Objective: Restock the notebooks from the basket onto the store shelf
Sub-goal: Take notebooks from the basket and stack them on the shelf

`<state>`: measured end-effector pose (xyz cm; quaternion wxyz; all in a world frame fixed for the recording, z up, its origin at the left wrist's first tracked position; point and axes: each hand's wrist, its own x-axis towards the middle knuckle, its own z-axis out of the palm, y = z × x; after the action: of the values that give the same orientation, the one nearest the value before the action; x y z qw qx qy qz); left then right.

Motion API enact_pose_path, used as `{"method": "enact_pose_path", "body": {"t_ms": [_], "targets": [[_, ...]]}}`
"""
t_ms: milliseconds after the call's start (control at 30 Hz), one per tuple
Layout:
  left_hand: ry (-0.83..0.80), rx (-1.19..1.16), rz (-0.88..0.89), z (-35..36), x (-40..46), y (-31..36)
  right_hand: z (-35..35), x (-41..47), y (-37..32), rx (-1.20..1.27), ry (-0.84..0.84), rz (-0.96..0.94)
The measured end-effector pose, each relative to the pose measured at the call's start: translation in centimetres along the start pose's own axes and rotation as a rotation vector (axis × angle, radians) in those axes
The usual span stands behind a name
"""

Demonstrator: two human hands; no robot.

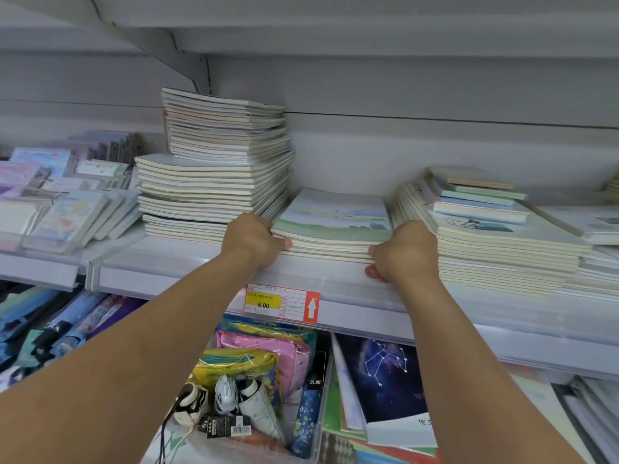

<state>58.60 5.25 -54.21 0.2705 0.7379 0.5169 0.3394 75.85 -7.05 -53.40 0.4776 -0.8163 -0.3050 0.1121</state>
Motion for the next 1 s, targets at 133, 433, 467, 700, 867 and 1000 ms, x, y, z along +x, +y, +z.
{"method": "enact_pose_path", "body": {"t_ms": [133,433,467,700,867,1000], "targets": [[0.001,-0.001,-0.022,0.2,0.2,0.0,0.1,0.0,0.3,-0.029,0.024,-0.021],[-0.037,-0.049,-0.017,0.4,-0.1,-0.1,0.2,-0.4,0.4,-0.039,0.047,-0.040],[-0.042,-0.063,-0.010,0.4,-0.2,-0.2,0.0,-0.5,0.3,-0.034,0.032,-0.034],[-0.073,-0.026,0.027,0.3,-0.5,0.0,-0.2,-0.9,-0.1,0.011,0.006,-0.021],[-0.020,-0.022,0.023,0.3,-0.7,-0.2,0.0,-0.6,0.5,-0.033,0.033,-0.051],[-0.010,0.036,0.048,0.2,-1.0,0.1,0.3,-0.3,0.9,-0.084,0.079,-0.073]]}}
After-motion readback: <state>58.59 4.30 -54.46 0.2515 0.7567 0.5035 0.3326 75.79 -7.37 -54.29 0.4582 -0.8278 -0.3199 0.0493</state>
